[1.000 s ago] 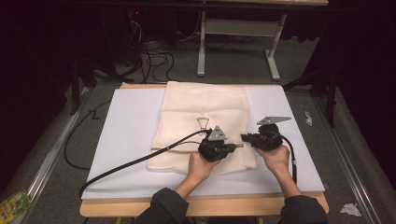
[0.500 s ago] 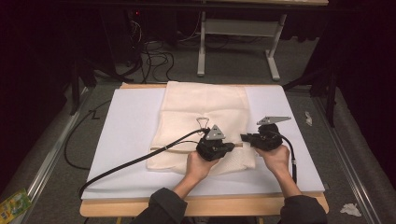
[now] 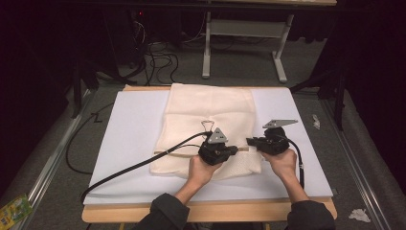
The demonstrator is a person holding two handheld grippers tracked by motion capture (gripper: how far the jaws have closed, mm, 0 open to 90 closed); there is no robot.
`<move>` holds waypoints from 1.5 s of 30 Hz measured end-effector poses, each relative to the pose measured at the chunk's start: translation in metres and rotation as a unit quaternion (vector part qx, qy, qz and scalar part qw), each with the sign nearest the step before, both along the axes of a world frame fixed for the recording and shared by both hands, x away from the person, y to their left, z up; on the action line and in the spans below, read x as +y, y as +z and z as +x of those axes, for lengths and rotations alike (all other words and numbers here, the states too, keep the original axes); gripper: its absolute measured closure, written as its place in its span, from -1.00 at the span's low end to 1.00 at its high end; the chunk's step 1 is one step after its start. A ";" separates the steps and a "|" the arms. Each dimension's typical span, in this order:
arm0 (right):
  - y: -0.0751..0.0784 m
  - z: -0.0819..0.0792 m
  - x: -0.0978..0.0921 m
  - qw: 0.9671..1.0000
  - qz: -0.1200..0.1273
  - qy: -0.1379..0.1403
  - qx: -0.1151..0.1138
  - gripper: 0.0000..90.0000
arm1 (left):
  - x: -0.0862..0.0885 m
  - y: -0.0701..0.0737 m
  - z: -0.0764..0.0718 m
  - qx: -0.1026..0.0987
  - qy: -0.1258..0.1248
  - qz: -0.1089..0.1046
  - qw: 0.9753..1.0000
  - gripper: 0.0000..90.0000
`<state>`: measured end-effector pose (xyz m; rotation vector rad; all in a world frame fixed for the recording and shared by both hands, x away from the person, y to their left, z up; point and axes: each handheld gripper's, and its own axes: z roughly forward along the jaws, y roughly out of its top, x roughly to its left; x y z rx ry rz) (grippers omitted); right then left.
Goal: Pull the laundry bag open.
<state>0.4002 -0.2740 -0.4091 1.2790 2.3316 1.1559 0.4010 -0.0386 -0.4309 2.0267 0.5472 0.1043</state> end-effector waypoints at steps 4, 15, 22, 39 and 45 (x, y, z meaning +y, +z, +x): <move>-0.001 0.000 0.001 1.000 0.002 0.003 -0.001 0.96 | 0.001 0.002 -0.001 -0.004 0.002 0.003 1.000 0.94; 0.000 -0.002 -0.003 1.000 0.004 0.001 -0.003 0.96 | 0.007 0.003 0.000 -0.002 0.004 0.003 1.000 0.94; 0.001 -0.001 0.000 1.000 0.000 0.008 -0.008 0.96 | 0.012 0.004 0.000 -0.004 0.008 0.003 1.000 0.94; 0.002 -0.002 -0.002 1.000 -0.005 0.003 -0.015 0.96 | 0.026 0.006 0.002 -0.002 0.019 -0.004 1.000 0.95; 0.003 -0.002 0.000 1.000 -0.001 0.003 -0.015 0.96 | 0.031 0.011 0.001 -0.006 0.024 -0.010 1.000 0.95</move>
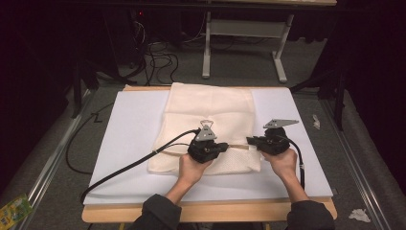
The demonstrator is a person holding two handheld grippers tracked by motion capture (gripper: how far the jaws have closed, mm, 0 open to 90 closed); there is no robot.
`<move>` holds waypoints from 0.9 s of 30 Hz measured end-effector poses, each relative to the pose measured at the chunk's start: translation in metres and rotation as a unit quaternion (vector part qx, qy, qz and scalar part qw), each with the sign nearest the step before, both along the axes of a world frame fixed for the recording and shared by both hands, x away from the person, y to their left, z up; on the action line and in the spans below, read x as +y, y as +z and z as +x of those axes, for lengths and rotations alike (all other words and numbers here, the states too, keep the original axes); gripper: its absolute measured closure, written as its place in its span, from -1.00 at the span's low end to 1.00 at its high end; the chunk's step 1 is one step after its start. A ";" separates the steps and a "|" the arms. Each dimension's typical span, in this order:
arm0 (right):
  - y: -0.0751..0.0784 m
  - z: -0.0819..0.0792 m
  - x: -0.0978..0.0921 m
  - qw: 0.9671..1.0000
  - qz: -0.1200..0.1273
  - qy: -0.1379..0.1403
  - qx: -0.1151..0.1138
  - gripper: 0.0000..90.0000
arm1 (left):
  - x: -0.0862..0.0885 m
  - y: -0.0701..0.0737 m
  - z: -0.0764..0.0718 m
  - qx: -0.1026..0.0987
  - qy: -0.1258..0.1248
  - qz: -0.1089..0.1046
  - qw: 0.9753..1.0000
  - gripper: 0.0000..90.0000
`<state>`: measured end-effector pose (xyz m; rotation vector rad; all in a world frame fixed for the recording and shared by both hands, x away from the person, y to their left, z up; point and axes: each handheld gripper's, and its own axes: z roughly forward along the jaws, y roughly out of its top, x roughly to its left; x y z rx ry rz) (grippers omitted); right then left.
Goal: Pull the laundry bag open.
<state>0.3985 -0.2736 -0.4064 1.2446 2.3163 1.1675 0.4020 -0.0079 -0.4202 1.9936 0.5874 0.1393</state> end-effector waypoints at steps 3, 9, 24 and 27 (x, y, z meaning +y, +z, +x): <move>0.000 0.001 0.000 1.000 -0.008 0.001 -0.001 0.97 | 0.004 0.001 0.000 -0.001 0.004 0.001 1.000 0.95; 0.001 0.000 -0.002 1.000 -0.008 -0.002 0.000 0.96 | 0.010 0.005 0.001 -0.004 0.009 -0.005 1.000 0.95; 0.000 0.000 0.000 1.000 -0.006 0.000 -0.008 0.97 | 0.014 0.008 0.001 -0.011 0.010 -0.001 1.000 0.95; -0.002 -0.001 -0.001 1.000 -0.004 -0.002 -0.006 0.97 | 0.017 0.009 0.001 -0.014 0.010 0.007 1.000 0.95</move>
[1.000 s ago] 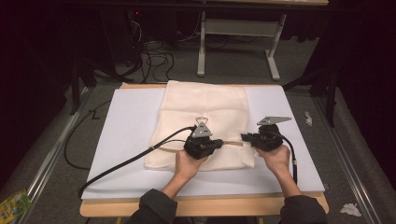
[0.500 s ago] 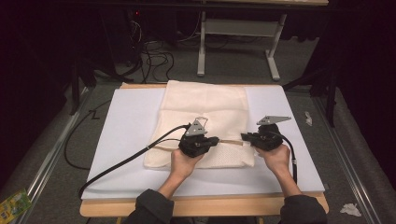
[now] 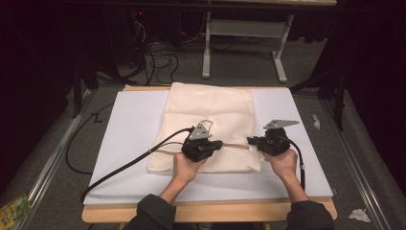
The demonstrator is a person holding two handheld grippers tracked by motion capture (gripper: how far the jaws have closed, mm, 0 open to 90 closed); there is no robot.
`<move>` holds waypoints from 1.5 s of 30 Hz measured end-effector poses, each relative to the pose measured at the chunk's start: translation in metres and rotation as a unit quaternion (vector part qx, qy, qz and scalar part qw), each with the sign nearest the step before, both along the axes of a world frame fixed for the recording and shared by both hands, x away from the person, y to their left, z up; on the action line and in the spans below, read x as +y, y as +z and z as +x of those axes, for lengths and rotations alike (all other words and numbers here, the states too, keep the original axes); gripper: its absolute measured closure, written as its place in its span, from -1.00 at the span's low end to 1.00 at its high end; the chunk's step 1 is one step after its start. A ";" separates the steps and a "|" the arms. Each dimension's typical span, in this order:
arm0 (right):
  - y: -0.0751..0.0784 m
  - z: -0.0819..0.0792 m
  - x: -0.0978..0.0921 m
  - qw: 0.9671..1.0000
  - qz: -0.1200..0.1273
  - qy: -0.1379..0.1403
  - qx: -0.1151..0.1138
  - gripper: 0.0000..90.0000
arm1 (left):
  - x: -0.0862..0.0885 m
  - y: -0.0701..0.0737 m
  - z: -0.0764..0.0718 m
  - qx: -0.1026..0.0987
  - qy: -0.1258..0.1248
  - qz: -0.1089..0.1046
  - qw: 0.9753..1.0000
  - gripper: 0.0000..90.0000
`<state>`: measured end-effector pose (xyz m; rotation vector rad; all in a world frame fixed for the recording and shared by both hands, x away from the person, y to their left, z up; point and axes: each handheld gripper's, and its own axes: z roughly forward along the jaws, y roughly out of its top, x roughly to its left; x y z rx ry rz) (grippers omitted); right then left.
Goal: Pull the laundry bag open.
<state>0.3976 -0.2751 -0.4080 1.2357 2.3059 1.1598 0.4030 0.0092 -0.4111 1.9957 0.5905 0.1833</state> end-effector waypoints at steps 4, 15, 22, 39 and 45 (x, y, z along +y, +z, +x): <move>0.001 0.000 -0.001 1.000 0.001 -0.002 -0.002 0.96 | 0.003 0.004 0.001 -0.002 0.002 -0.005 1.000 0.95; 0.001 0.000 -0.002 1.000 -0.003 -0.004 0.001 0.96 | 0.017 0.006 0.003 -0.001 0.012 -0.010 1.000 0.95; 0.000 -0.001 -0.002 1.000 0.000 -0.006 -0.002 0.96 | 0.020 0.006 0.001 -0.004 0.013 -0.009 1.000 0.95; -0.004 -0.001 -0.008 1.000 0.001 -0.010 -0.003 0.96 | 0.029 0.008 0.002 -0.008 0.022 -0.011 1.000 0.95; -0.004 -0.002 -0.009 1.000 0.003 -0.012 -0.001 0.96 | 0.032 0.009 0.002 -0.009 0.022 -0.011 1.000 0.95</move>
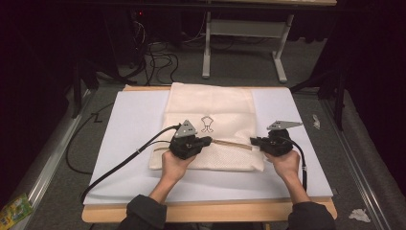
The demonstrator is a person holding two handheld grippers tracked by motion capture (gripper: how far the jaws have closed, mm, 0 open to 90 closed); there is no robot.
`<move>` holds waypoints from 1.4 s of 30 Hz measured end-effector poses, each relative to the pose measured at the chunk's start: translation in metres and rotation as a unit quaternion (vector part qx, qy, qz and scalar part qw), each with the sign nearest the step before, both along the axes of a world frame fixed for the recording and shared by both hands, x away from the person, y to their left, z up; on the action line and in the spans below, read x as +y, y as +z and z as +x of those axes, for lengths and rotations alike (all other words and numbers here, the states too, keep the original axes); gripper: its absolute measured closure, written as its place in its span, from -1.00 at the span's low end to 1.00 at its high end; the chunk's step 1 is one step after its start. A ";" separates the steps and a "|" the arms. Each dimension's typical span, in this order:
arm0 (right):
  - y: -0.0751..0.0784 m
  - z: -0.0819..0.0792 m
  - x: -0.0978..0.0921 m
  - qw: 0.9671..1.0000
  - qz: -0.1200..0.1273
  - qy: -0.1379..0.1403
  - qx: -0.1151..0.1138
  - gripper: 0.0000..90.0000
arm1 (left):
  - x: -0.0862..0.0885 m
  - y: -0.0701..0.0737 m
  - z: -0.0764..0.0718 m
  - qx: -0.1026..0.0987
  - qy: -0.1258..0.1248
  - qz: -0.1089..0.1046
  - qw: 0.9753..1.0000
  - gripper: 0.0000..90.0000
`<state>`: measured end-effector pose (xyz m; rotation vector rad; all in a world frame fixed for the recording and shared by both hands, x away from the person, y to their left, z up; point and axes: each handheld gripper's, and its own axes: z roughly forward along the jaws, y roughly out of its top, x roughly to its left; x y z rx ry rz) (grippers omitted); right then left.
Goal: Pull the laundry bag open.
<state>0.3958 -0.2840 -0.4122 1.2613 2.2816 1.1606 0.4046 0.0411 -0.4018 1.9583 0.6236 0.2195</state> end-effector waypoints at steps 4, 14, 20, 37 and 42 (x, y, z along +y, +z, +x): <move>0.000 0.000 0.002 1.000 -0.001 0.000 -0.003 0.96 | 0.002 0.001 -0.001 -0.004 0.001 -0.001 1.000 0.95; 0.000 0.001 0.003 1.000 -0.001 0.002 -0.001 0.96 | 0.009 0.004 -0.002 -0.005 0.004 -0.004 1.000 0.95; 0.001 0.002 0.004 1.000 -0.004 0.003 -0.001 0.96 | 0.013 0.005 -0.002 -0.008 0.009 -0.007 1.000 0.95; 0.002 0.002 0.004 1.000 -0.002 0.004 -0.007 0.96 | 0.017 0.009 -0.004 -0.012 0.011 -0.006 1.000 0.95; 0.002 0.001 0.005 1.000 -0.002 0.006 -0.008 0.96 | 0.019 0.009 -0.005 -0.012 0.014 -0.008 1.000 0.95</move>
